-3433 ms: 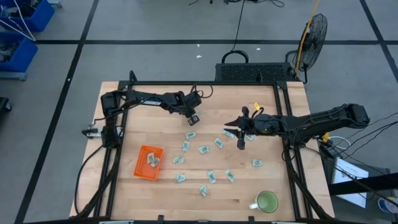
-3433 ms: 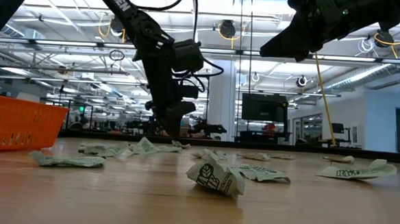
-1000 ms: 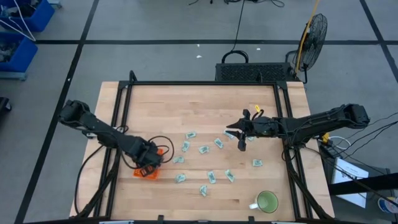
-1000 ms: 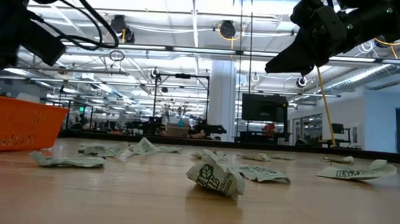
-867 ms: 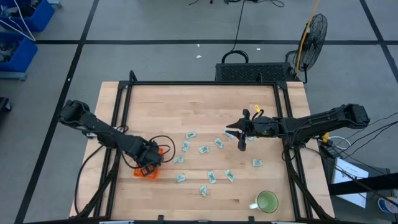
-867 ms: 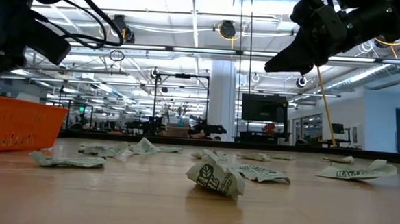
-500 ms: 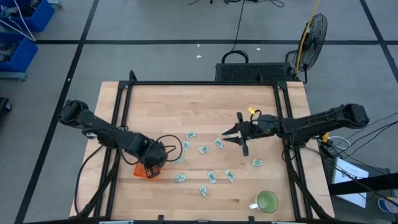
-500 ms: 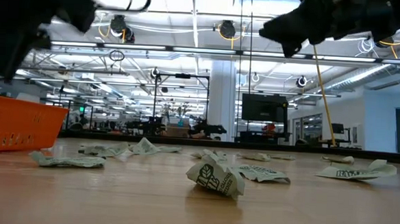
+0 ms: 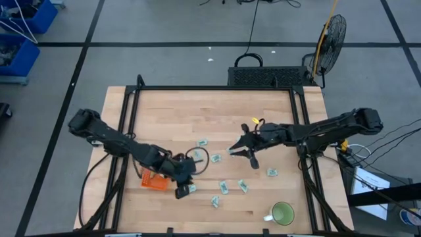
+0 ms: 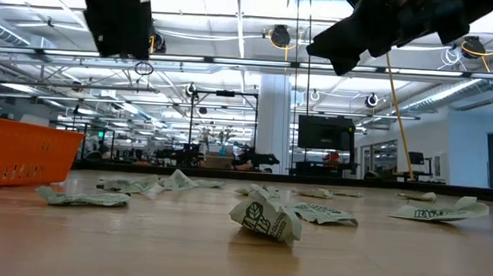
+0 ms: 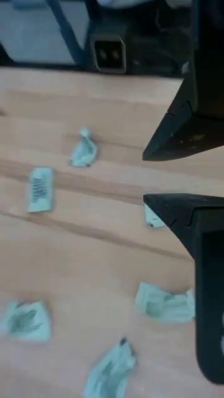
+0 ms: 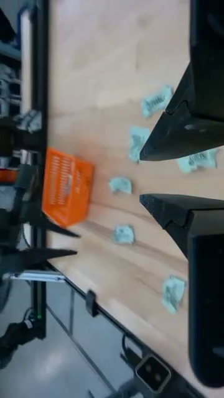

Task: Pick and place Stevia / Truvia into bins
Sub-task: Put the white stevia packet into the orange bin

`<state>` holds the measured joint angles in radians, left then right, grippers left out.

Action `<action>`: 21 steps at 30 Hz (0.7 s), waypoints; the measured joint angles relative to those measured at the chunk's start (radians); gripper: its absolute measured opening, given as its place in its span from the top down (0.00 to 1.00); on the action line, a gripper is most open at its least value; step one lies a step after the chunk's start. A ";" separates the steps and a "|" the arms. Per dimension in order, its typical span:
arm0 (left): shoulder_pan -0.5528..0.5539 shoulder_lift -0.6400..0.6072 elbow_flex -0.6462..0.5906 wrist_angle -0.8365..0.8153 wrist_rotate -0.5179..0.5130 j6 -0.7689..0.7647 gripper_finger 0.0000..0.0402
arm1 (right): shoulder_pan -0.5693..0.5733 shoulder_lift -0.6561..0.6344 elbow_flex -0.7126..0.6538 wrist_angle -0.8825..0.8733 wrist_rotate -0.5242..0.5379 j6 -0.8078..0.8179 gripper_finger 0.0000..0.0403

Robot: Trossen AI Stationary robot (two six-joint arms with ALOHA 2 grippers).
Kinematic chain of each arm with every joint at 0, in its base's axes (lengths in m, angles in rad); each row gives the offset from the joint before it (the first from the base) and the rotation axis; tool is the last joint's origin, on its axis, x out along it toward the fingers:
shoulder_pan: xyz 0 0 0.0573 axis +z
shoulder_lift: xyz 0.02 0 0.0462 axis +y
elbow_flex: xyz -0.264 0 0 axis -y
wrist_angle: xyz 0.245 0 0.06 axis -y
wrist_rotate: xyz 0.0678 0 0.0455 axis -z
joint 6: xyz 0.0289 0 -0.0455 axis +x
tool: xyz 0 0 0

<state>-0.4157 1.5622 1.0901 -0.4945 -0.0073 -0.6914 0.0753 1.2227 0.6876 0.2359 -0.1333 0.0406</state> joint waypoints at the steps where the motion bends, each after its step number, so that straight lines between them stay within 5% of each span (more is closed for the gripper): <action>1: -0.002 0.025 0.000 -0.009 0.021 0.001 0.75 | 0.006 0.005 0.007 -0.008 0.000 0.005 0.78; 11: -0.038 0.240 -0.001 0.020 0.139 0.128 0.75 | 0.032 -0.002 0.009 0.041 0.000 0.004 0.78; 21: -0.090 0.309 0.005 0.006 0.057 0.156 0.75 | 0.032 -0.002 0.009 0.037 0.000 0.008 0.78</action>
<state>-0.5060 1.8713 1.0946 -0.4889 0.0502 -0.5350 0.1078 1.2209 0.6964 0.2727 -0.1333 0.0483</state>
